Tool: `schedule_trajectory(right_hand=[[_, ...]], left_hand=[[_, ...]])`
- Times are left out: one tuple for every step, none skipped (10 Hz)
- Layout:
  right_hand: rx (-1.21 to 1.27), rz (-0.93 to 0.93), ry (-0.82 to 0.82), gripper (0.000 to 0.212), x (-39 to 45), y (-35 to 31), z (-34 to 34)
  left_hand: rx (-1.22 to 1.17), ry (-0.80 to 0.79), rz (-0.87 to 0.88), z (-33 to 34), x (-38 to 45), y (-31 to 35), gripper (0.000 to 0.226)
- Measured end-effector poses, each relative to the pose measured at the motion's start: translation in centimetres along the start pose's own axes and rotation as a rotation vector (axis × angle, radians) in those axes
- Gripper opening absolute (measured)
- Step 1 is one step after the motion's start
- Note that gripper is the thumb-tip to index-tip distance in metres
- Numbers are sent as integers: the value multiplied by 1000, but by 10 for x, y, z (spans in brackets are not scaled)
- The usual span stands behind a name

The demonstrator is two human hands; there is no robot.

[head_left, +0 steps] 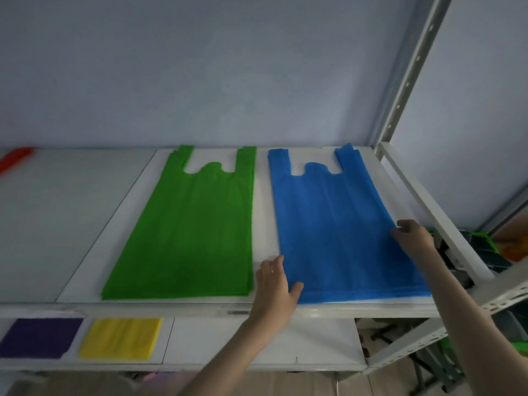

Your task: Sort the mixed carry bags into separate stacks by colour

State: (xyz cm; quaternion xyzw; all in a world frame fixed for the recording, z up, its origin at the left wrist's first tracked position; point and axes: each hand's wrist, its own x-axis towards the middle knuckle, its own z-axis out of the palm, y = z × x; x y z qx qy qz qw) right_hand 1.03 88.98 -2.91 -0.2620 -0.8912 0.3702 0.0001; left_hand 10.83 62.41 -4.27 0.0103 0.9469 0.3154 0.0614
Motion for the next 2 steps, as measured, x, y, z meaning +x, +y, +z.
schedule_trajectory(right_hand=[[-40,-64,-14,49,-24,3,2],[44,-92,43,36,-42,-10,-11]], left_hand=[[69,-81,91,-2,-13,-7,60],[-21,-70,133,-15,-28,-10,59]])
